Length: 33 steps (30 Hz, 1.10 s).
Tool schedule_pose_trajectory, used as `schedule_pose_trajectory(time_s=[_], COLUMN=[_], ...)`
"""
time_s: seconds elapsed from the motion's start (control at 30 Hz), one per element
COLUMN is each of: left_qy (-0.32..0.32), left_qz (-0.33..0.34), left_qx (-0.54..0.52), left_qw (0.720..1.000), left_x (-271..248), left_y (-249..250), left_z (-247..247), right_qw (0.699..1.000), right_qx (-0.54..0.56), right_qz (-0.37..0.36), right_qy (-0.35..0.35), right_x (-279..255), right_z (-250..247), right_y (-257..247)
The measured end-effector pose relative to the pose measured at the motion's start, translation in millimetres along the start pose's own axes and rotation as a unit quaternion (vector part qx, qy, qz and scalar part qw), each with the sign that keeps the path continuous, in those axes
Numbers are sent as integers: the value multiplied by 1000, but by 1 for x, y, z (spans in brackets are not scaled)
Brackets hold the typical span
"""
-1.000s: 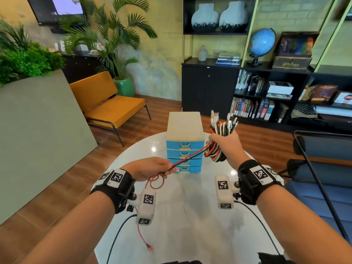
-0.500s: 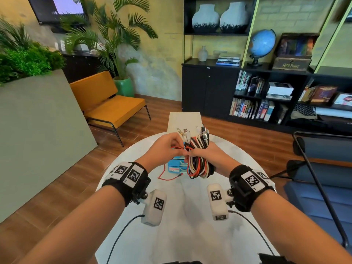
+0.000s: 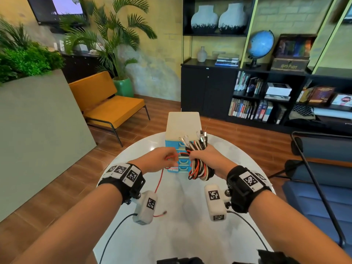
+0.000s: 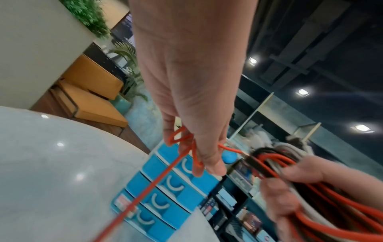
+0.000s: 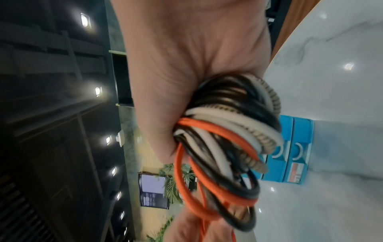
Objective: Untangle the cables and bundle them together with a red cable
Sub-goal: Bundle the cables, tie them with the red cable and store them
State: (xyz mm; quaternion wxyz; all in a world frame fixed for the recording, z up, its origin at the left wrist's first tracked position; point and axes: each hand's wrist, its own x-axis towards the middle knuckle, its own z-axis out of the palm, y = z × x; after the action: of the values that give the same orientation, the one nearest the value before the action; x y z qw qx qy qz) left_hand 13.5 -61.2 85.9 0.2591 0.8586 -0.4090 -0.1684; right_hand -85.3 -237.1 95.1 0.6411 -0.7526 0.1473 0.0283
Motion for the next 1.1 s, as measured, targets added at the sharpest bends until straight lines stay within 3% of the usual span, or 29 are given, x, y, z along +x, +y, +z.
schedule_pose_trajectory(time_s=[0.23,0.4,0.47,0.57,0.77,0.97,1.0,1.03,1.07,1.1], left_qy=[27,47,76,126,183,225,229,230,230,230], left_qz=[-82,-87,-91,-103,-111,-54,-53,-56,-65,-77], left_qx=[-51,-214,-311,-460,-572,-762,-775,-774,-759,-727], left_qw=[995,972,943,873,792,605,586,587,606,642], left_x=[-17,-24,-26,-30,-28,-17,-16,-17,-18,-19], left_y=[-35,-38,-39,-42,-53,-46,-45,-44,-43,-43], left_z=[-9,-8,-10,-16,-19,-17,-18,-19,-21,-22], right_qw=[999,997,995,990,983,981,980,978,977,975], right_qx=[27,19,16,13,17,23,23,25,28,32], right_qz=[7,14,20,39,60,70,76,82,87,91], right_qy=[44,71,95,136,170,181,184,188,193,200], right_x=[-4,-5,-4,-4,-2,2,1,1,2,2], right_z=[-21,-27,-30,-35,-41,-39,-40,-40,-41,-43], right_y=[-4,-9,-8,-7,-5,0,1,3,3,4])
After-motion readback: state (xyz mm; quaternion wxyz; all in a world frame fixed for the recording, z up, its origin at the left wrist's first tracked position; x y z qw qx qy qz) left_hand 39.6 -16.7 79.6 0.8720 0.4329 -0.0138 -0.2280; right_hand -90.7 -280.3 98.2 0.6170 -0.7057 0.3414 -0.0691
